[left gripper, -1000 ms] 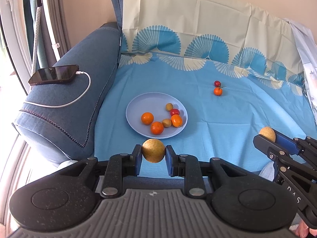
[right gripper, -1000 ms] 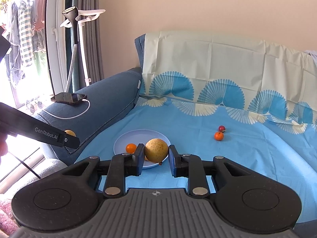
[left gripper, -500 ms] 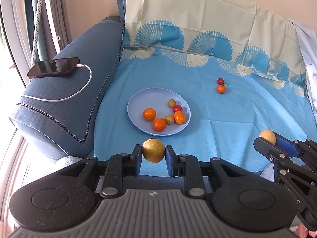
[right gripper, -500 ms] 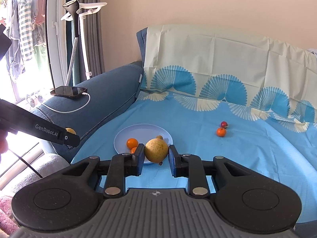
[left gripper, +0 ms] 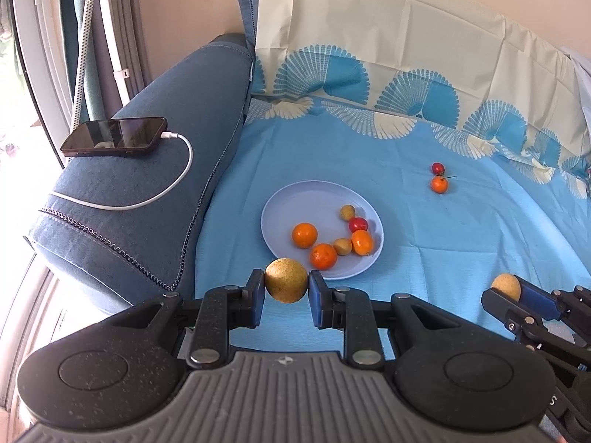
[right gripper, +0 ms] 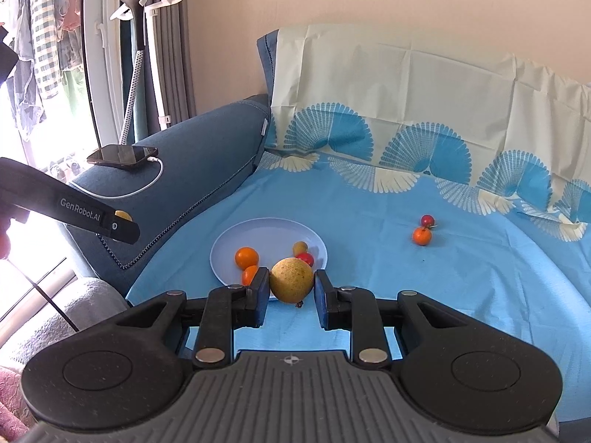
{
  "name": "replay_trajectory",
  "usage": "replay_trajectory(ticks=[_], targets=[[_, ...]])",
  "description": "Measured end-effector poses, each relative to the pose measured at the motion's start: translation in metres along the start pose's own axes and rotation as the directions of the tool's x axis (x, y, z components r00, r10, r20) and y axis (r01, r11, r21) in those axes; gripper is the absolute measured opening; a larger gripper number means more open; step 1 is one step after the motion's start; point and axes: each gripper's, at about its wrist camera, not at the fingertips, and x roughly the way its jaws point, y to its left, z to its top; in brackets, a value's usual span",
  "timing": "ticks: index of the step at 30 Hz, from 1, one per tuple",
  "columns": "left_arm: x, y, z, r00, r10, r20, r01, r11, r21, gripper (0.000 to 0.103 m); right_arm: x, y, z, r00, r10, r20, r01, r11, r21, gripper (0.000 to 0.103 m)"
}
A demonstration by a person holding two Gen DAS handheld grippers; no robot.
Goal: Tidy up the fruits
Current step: 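Carry both held yellow-brown fruits toward the blue plate with both tools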
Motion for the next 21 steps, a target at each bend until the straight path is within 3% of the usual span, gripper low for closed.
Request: replay_trajectory(ticks=[9, 21], targets=[[0.041, 0.008, 0.031, 0.999, 0.024, -0.032, -0.025, 0.999, -0.027, 0.028, 0.044, -0.002, 0.013, 0.998, 0.028, -0.052, -0.027, 1.000, 0.013, 0.027], [0.131, 0.004, 0.067, 0.993, 0.044, -0.106, -0.044, 0.999, 0.002, 0.028, 0.139, -0.007, 0.035, 0.992, 0.052, -0.111, -0.052, 0.999, 0.002, 0.027]])
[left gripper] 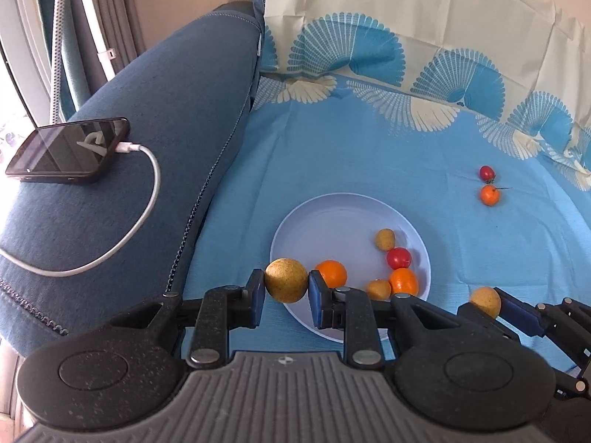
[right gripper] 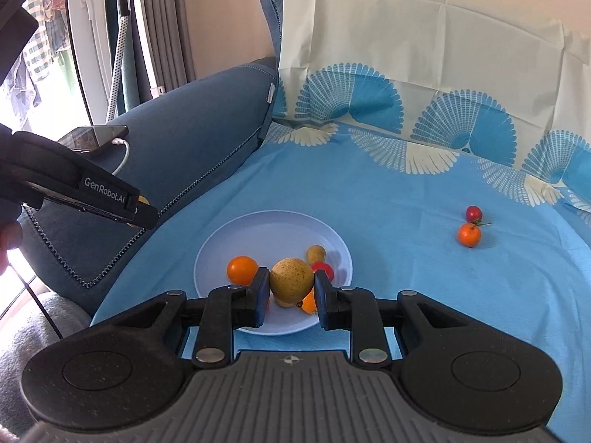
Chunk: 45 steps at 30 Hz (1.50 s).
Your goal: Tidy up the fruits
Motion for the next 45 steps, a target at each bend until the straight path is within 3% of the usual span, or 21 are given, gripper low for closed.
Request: replay_trajectory(ticks=[13, 16, 17, 18, 19, 20, 22, 27, 33, 39, 45], targets=[[0.101, -0.024, 0.020, 0.996, 0.006, -0.091, 0.001, 0.997, 0.078, 0.028, 0.107, -0.015, -0.002, 0.994, 0.005, -0.112, -0.009, 1.000, -0.030, 0.027], [0.108, -0.025, 0.025, 0.997, -0.012, -0.071, 0.019, 0.994, 0.103, 0.030, 0.119, -0.017, -0.003, 0.993, 0.016, -0.121, -0.020, 0.999, -0.030, 0.027], [0.107, -0.024, 0.028, 0.997, -0.032, -0.064, 0.038, 0.993, 0.108, 0.049, 0.121, -0.017, -0.002, 0.992, 0.025, -0.120, -0.029, 0.999, -0.033, 0.027], [0.104, -0.023, 0.030, 0.997, -0.050, -0.053, 0.056, 0.993, 0.106, 0.082, 0.122, -0.017, 0.001, 0.994, 0.028, -0.109, -0.032, 0.999, -0.034, 0.029], [0.099, -0.022, 0.033, 0.998, -0.058, -0.027, 0.061, 0.993, 0.097, 0.095, 0.121, -0.018, 0.003, 0.995, 0.030, -0.095, -0.033, 0.999, -0.035, 0.033], [0.092, -0.020, 0.034, 0.998, -0.056, 0.012, 0.055, 0.995, 0.086, 0.102, 0.119, -0.018, 0.007, 0.996, 0.033, -0.080, -0.036, 0.999, -0.039, 0.044], [0.077, -0.020, 0.034, 0.997, -0.046, 0.065, 0.039, 0.994, 0.098, 0.103, 0.113, -0.018, 0.012, 0.998, 0.016, -0.055, -0.019, 0.999, -0.043, 0.056], [0.046, -0.022, 0.017, 0.997, 0.044, 0.062, -0.052, 0.989, 0.135, 0.103, 0.078, -0.020, 0.013, 0.999, -0.004, -0.054, 0.004, 1.000, -0.002, 0.088], [-0.001, -0.009, -0.023, 0.997, 0.076, 0.003, -0.076, 0.994, 0.078, 0.103, 0.021, -0.006, -0.002, 0.998, -0.010, -0.055, 0.011, 1.000, 0.011, 0.097], [-0.044, -0.006, -0.044, 0.994, 0.100, 0.031, -0.102, 0.993, 0.061, 0.103, -0.027, 0.010, -0.014, 0.999, -0.017, -0.029, 0.018, 0.999, 0.030, 0.100], [-0.081, -0.013, -0.066, 0.995, 0.081, 0.054, -0.084, 0.995, 0.052, 0.103, -0.072, 0.019, -0.027, 0.998, -0.052, 0.022, 0.052, 0.998, 0.033, 0.102]])
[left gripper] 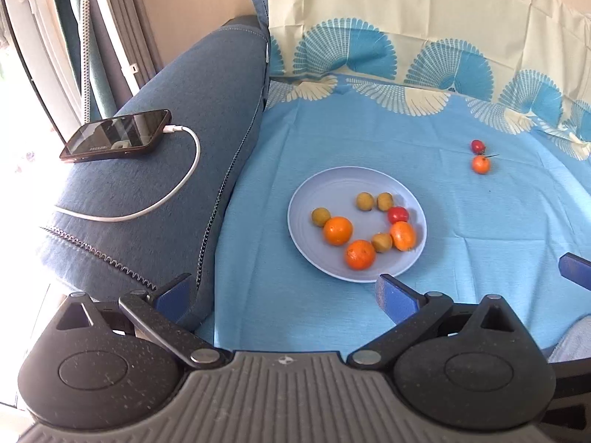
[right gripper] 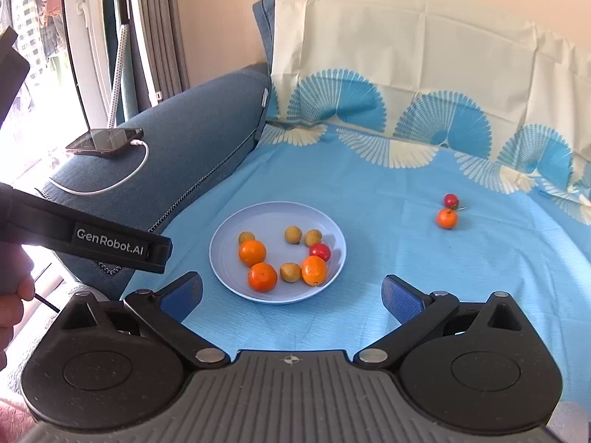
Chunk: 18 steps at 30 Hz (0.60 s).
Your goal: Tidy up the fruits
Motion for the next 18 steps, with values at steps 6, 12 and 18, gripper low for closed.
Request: replay_trajectory(ticks=[6, 12, 18], targets=[[-0.031, -0.003, -0.013, 0.999, 0.006, 0.042, -0.006, 1.000, -0.001, 0.103, -0.035, 0.000, -0.010, 0.998, -0.037, 0.052, 0.036, 0.999, 0.014, 0.102], [-0.048, -0.009, -0.022, 0.998, -0.001, 0.061, 0.000, 1.000, 0.014, 0.103, -0.058, 0.002, -0.016, 0.994, -0.040, 0.100, 0.039, 0.999, 0.012, 0.102], [-0.057, -0.012, -0.026, 0.997, -0.005, 0.075, 0.003, 1.000, 0.020, 0.103, -0.068, 0.002, -0.017, 0.991, -0.042, 0.128, 0.042, 0.999, 0.009, 0.102]])
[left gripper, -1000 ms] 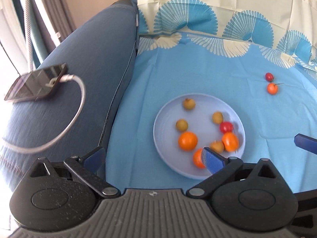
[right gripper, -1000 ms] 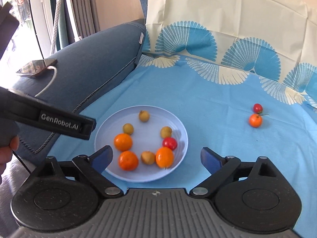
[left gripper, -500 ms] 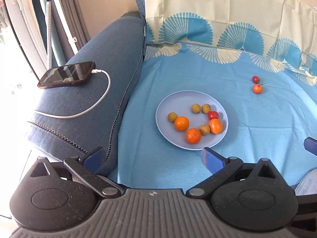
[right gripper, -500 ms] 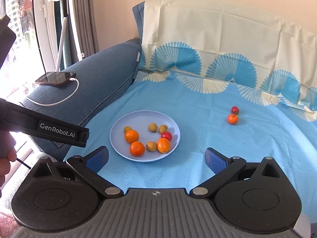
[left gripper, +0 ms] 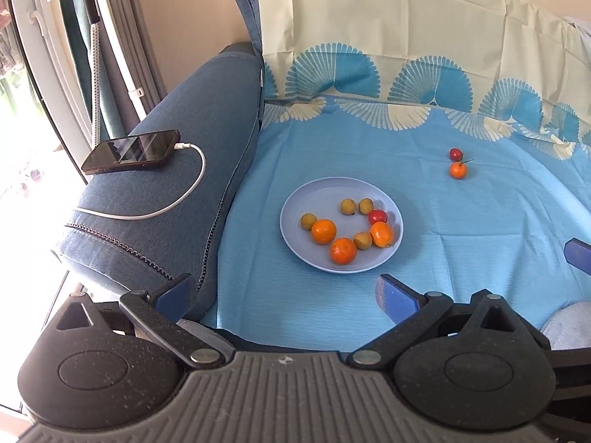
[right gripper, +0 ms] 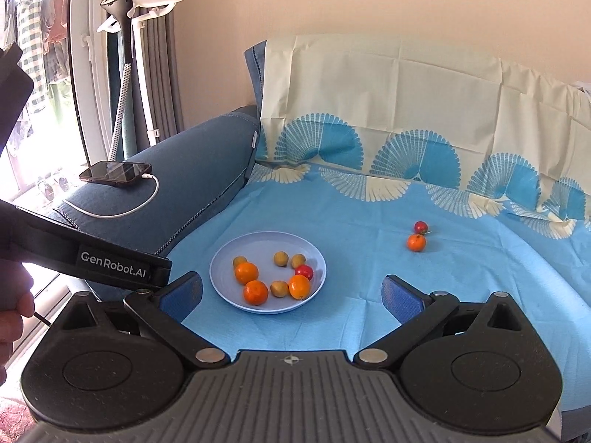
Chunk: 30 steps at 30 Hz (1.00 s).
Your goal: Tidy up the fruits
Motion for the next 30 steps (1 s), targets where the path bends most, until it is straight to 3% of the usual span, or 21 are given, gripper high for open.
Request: replay_trajectory(ticks=[30], targets=[[0.016, 0.002, 0.002, 0.999, -0.007, -0.032, 0.007, 1.000, 0.008, 0.103, 0.006, 0.000, -0.001, 1.000, -0.001, -0.027, 0.001, 1.000, 0.001, 0.102]])
